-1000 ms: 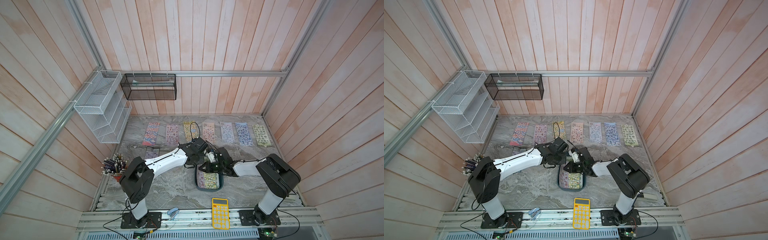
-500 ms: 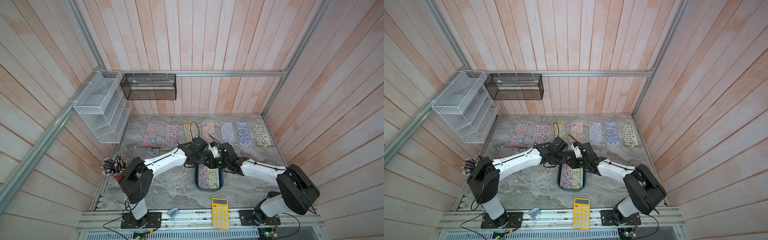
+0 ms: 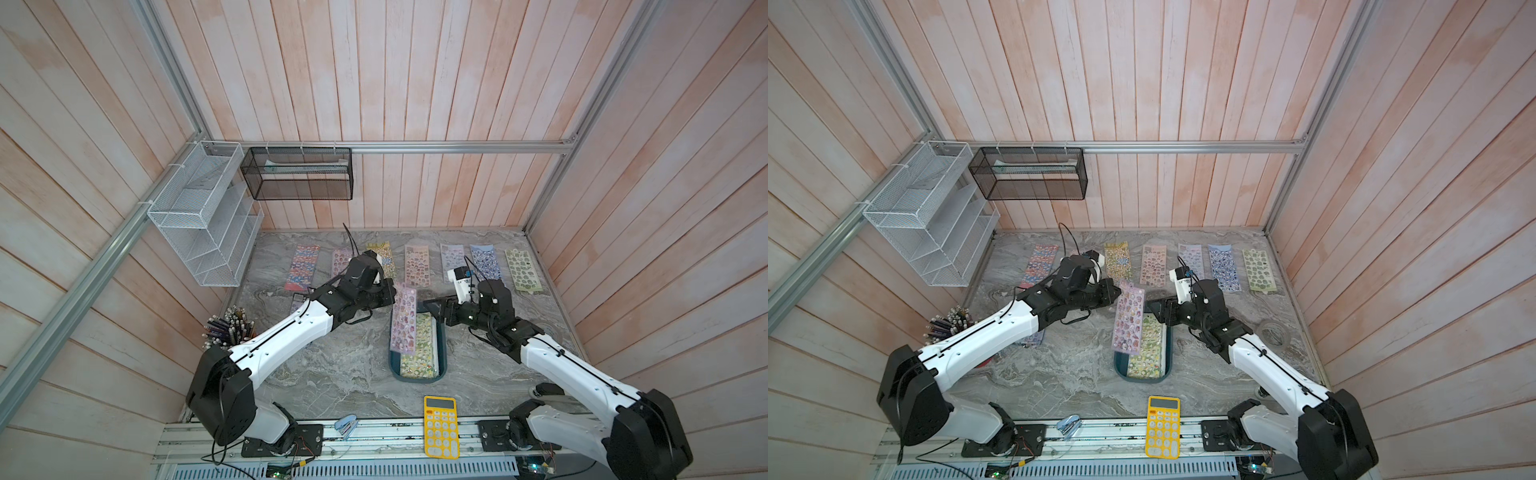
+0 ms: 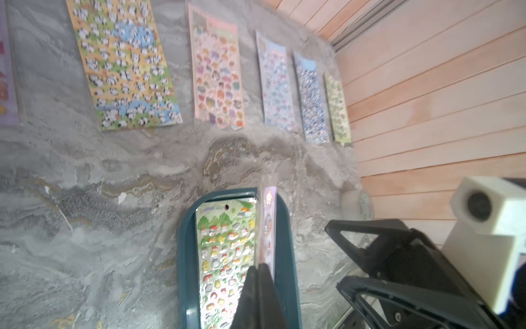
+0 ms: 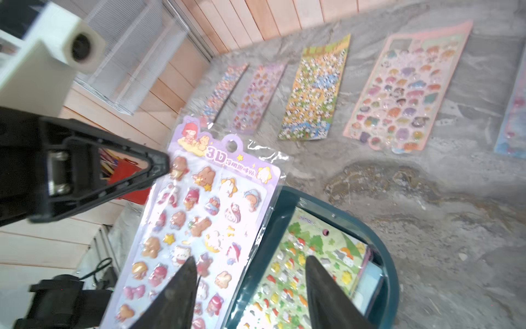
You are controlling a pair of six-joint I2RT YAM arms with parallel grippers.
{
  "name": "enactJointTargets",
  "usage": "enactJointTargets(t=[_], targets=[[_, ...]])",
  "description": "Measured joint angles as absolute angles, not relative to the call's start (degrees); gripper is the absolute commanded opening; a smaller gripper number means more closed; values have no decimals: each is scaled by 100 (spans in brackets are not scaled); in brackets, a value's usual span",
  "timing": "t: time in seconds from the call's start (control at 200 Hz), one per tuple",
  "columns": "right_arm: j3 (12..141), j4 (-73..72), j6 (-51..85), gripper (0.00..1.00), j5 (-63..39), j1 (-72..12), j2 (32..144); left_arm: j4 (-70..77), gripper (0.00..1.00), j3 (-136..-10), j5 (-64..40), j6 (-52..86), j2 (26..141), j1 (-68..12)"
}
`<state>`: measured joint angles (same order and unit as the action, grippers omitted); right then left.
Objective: Take the stickers out of the storage box
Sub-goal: Pick up the sticker from the storage box.
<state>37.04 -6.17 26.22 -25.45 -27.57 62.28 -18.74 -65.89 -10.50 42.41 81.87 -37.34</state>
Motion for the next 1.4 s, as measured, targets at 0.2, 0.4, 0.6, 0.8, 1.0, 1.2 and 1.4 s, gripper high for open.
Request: enactJointTargets(t=[0.2,0.4,0.6,0.8,1.0,1.2,1.4], targets=[[3601,-1269,2799,76,-3109,-2698,5854,-1186,0,-6331,-1566,4241,7638,-3310],[3601,-1872,3170,67,-3697,-2674,6222,-668,0,-6309,-2045,4224,7358,-3267],[3605,-2438,3625,54,-4241,-2674,6681,-322,0,-6217,-2340,4228,7251,-3251],[3625,-3236,4128,0,-4705,-2674,6796,-200,0,-6082,-2486,4270,7242,-3223],[3625,-3474,4357,0,-4853,-2670,6845,-62,36,-6003,-2565,4316,7242,-3151],[3673,-3339,4303,0,-4877,-2670,6845,128,74,-5896,-2764,4379,7242,-3140],[3894,-3100,4158,0,-4871,-2670,6838,248,68,-5671,-3144,4399,7242,-3142]])
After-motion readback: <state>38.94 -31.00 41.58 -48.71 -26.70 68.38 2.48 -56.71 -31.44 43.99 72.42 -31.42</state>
